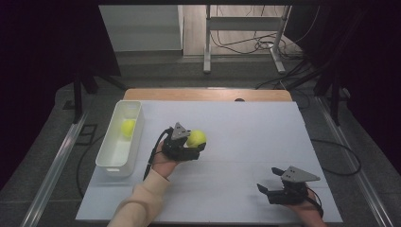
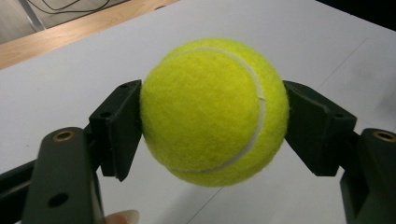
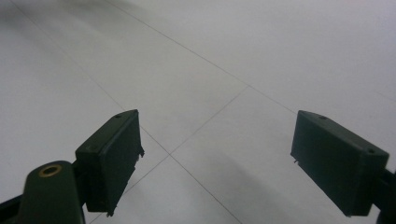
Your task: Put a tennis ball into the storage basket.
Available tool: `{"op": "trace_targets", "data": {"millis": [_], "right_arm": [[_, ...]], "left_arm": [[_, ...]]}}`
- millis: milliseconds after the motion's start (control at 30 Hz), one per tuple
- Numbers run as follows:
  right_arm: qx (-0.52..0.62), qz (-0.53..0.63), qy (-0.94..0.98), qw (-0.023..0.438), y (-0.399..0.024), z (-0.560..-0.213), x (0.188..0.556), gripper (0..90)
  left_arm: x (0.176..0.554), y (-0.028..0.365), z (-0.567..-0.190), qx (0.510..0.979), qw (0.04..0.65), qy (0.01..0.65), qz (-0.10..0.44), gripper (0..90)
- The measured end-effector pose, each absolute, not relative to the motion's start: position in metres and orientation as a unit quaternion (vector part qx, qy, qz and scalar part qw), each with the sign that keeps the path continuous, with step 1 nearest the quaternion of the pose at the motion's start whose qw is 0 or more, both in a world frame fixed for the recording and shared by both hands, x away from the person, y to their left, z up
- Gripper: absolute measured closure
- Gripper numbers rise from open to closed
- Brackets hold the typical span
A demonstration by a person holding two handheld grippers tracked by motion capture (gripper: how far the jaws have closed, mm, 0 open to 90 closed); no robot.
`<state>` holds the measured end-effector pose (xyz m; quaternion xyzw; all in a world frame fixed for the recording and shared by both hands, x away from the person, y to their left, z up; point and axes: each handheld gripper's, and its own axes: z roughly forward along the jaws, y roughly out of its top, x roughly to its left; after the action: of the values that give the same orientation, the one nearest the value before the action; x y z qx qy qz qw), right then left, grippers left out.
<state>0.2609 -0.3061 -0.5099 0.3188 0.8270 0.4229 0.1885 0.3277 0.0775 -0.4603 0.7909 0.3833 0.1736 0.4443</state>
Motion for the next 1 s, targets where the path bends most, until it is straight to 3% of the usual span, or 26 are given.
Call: {"op": "trace_targets", "data": {"millis": [1000], "right_arm": [[0.310, 0.415, 0.835, 0.183, -0.304, -0.512, 0.261, 15.9]], "left_arm": [[0.330, 0.070, -0.472, 0.800, 0.429, 0.387, 0.165, 26.1]]}}
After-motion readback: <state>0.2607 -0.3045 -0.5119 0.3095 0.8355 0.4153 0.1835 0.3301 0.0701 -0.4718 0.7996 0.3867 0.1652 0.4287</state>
